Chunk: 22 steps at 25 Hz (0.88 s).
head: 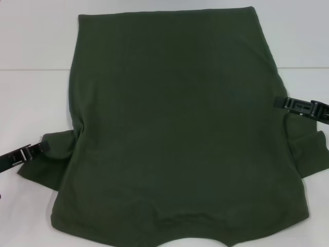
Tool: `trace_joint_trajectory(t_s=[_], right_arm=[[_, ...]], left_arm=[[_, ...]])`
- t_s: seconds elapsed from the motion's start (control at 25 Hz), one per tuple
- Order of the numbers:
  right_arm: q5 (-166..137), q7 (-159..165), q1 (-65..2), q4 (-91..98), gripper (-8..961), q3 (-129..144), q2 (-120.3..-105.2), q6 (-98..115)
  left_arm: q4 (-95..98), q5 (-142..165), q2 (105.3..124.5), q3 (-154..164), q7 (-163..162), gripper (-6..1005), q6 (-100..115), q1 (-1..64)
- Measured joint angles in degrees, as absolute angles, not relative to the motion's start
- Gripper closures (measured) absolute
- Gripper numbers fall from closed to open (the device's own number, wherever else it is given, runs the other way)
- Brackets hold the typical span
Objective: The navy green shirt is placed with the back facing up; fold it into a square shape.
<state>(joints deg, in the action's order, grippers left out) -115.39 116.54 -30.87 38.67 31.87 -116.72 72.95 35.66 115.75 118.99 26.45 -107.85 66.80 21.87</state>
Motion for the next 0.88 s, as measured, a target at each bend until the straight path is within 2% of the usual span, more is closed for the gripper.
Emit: trace_joint_trajectory(t_s=[0.32,0.88], right_arm=[[-114.67,116.54,-30.85,38.67,100,31.89,-116.63,73.04],[-114.60,116.54,-30.93,38.76,100,31.90,-116.54,72.93]], left_arm=[[35.88,115.75,119.09,26.46,-108.29,985,66.85,21.85],[46.15,124.02,118.04,26.45,-122.06,995,64.87,23.35]])
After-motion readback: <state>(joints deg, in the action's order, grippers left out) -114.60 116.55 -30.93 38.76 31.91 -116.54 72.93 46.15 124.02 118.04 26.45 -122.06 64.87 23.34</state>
